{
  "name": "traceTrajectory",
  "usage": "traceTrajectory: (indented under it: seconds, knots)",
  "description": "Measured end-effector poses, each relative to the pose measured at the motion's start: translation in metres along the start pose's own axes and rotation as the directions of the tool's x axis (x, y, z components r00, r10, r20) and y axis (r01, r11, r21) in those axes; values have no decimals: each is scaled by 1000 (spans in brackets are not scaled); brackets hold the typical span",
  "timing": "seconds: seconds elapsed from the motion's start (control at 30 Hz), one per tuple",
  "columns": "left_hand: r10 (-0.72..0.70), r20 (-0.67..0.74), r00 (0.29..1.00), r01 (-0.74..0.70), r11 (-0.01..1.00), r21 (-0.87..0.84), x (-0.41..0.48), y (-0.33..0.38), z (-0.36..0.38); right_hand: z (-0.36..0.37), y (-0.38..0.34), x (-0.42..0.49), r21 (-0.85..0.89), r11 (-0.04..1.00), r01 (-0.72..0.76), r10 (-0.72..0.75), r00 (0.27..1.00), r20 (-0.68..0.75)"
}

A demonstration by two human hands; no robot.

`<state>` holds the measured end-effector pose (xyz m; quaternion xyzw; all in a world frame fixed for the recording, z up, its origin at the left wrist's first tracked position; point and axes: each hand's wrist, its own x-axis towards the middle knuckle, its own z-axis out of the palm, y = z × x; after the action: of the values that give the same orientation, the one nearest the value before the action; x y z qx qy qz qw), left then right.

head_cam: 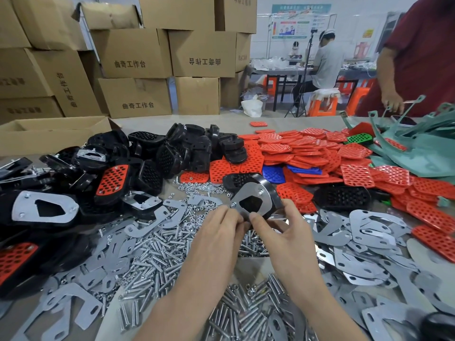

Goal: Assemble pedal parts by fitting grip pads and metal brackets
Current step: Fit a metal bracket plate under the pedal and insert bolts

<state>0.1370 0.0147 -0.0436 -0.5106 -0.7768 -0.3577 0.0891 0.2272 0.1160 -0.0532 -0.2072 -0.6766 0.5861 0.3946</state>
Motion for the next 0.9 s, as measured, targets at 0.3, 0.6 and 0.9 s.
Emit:
traceTrajectory:
  seconds: [0.3, 0.6, 0.9]
  knots:
    - [146, 103, 984, -164, 965, 203, 5, -12, 6, 0, -1, 3, -34, 999, -18, 17, 999, -34]
    - [-303, -26, 953, 277, 901, -333, 2, -3, 7, 6, -3, -3, -24, 1000, 18, -20, 998, -55]
    - [-417, 146, 897, 435, 776, -457, 6, -7, 4, 9, -4, -6, -49, 998, 40, -43, 998, -55]
